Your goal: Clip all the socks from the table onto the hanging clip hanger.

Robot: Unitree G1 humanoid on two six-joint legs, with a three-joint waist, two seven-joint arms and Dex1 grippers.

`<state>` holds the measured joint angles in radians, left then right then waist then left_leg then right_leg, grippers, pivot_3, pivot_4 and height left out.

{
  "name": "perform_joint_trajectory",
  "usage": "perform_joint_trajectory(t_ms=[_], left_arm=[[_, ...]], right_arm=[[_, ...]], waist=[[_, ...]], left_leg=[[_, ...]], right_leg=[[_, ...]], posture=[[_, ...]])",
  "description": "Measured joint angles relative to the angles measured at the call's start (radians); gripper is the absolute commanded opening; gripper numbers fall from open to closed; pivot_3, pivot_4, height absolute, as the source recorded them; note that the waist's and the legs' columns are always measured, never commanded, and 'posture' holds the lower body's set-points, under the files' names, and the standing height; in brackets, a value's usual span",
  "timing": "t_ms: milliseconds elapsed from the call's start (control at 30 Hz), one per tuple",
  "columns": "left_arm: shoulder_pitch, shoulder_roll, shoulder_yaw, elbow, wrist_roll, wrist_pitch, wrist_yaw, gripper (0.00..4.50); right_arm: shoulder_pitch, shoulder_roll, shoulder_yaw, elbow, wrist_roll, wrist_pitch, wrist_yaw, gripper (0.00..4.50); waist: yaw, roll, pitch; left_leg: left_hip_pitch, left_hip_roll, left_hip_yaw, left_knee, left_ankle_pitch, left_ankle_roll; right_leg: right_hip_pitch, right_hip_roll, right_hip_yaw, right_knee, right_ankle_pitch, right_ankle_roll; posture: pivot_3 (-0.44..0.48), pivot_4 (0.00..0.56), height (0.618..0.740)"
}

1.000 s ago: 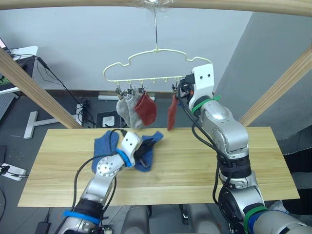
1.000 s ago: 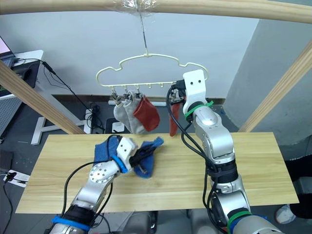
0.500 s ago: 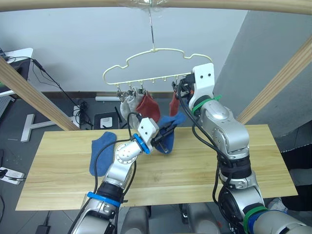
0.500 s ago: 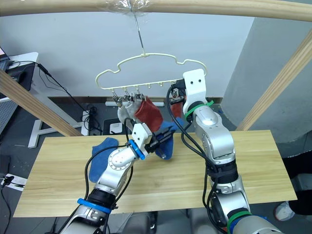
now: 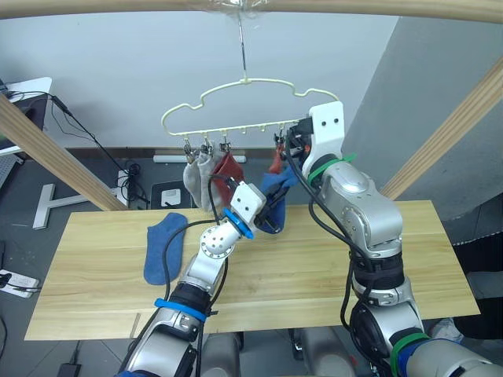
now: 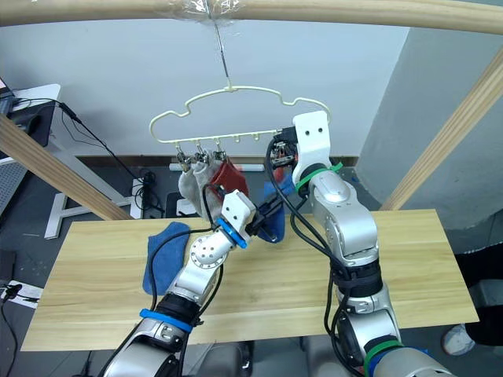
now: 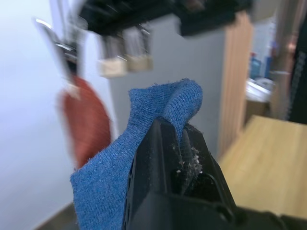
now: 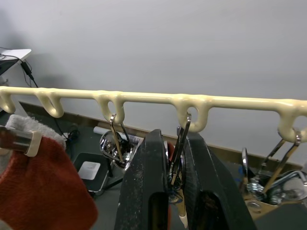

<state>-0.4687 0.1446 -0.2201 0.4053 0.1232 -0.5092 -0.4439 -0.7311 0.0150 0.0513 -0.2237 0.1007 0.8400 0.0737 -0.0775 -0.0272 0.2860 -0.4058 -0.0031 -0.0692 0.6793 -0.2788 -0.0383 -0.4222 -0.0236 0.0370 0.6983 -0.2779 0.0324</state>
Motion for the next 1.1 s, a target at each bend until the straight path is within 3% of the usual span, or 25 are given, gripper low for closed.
perform_joint_trajectory(t_ms=[1100], left_arm=[[-0.071,-0.043,0.012,0.121,0.137,-0.11,0.271,0.0]], right_arm=[[-0.002,0.038,-0.061,-0.012,0.046,0.065,-0.032,0.07]], waist=[[-0.005,0.0,0.0]], left_leg=[[0.0,0.0,0.0,0.0,0.0,0.0]], right_leg=[[0.0,0.0,0.0,0.0,0.0,0.0]], posture=[[-0.077,0.239,0.72]])
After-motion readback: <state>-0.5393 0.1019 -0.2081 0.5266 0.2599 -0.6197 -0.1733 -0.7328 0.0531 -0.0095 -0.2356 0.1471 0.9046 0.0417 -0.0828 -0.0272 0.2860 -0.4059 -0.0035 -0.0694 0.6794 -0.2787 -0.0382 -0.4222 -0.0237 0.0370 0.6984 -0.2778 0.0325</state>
